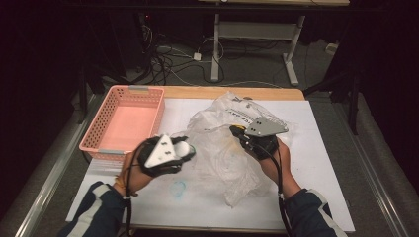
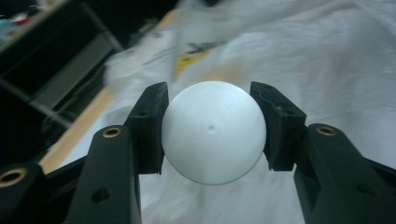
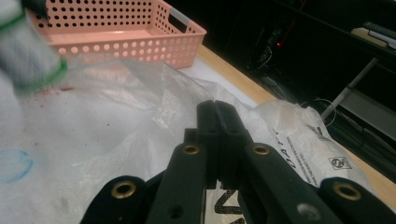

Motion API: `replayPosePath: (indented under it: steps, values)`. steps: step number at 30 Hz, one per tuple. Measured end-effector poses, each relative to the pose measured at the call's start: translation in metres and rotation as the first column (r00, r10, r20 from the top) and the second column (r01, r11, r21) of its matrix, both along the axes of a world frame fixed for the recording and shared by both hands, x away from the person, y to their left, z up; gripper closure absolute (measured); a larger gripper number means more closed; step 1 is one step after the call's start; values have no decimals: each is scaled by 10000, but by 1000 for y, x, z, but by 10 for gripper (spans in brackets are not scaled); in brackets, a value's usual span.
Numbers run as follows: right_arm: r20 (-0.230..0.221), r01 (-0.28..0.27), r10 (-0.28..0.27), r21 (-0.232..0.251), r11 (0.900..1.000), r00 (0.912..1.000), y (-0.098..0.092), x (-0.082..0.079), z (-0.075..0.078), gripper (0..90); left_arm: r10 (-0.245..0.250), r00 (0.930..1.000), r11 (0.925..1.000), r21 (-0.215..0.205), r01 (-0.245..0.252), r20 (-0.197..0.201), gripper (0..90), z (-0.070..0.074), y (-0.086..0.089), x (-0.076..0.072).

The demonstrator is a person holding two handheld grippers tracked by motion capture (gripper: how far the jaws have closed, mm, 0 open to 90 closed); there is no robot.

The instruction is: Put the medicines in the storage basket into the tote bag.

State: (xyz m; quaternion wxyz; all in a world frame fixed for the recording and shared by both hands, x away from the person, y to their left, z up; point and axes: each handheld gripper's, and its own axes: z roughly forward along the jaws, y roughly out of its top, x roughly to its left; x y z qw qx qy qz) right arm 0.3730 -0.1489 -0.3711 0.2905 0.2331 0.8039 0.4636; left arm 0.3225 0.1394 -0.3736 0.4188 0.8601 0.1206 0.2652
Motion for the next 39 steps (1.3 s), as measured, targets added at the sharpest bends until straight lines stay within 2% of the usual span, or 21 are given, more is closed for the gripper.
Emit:
replayPosePath:
  steps: [3,5,7,9,10,11,13,15,19,21,23,24,26,28,29,30,31,34,35,36,39]
  values:
    - [94,-17,17,10,10000,10000,0,-2,2,900,-601,9980,9964,594,612,-204,483,-15,-31,3]
    - [182,-82,81,67,9999,9998,0,-4,4,900,-848,9950,9940,652,882,-533,483,-24,-46,8]
    - [218,-133,132,65,9999,9997,1,-5,4,900,-839,9952,9917,934,883,-501,483,-32,-60,14]
    - [187,-151,150,60,9999,9997,1,-5,4,900,-932,9933,9920,789,985,-686,483,-37,-67,21]
    - [188,-163,162,41,9999,9997,1,-5,4,900,-876,9939,9916,894,934,-669,482,-45,-77,28]
    - [188,-163,162,41,9999,9997,1,-5,4,900,-876,9939,9916,894,934,-669,482,-45,-77,28]
    - [167,-169,168,39,9999,9997,1,-6,3,900,-741,9949,9898,1164,817,-680,482,-55,-87,36]
    - [103,-174,173,69,9998,9998,1,-5,3,900,-588,9951,9907,1178,679,-791,483,-65,-93,46]
    - [-18,-160,160,106,9998,9999,0,-4,1,900,-221,9958,9929,1144,323,-890,482,-77,-100,63]
    - [-32,-160,160,87,9998,9999,1,-3,1,900,-106,9950,9954,937,199,-990,482,-82,-104,70]
    - [-41,-127,127,68,9999,9999,0,-3,1,900,229,9938,9972,726,-150,-1091,481,-88,-108,77]
    - [-75,-139,139,98,9999,9999,0,-2,0,900,366,9910,9975,647,-285,-1284,480,-90,-110,82]
    - [-107,-109,110,97,9999,9999,0,-2,0,900,305,9905,9974,683,-215,-1344,478,-92,-112,84]
    - [-114,-87,88,88,9999,9999,-1,-2,-1,900,454,9924,9962,795,-364,-1146,475,-93,-115,83]
    - [-113,-91,92,77,9999,9999,-2,-1,-1,900,401,9919,9967,756,-311,-1208,471,-93,-116,82]
    - [-145,-61,63,100,9999,9999,-2,-1,-1,900,415,9920,9973,648,-339,-1189,442,-92,-116,80]
    - [-194,-17,19,69,10000,9998,-3,1,-2,900,470,9930,9972,636,-403,-1080,351,-91,-117,78]
    - [-226,29,-28,39,10000,9997,-4,2,-3,900,524,9971,9960,749,-482,-545,313,-86,-115,69]
    - [-248,50,-48,52,10000,9997,-5,3,-3,900,507,9985,9954,830,-489,-202,295,-83,-115,62]
    - [-230,43,-42,37,10000,9997,-6,3,-3,900,507,9985,9954,830,-489,-202,295,-83,-115,62]
    - [-239,97,-95,68,9999,9997,-7,3,-3,900,291,9992,9962,814,-312,277,293,-77,-112,47]
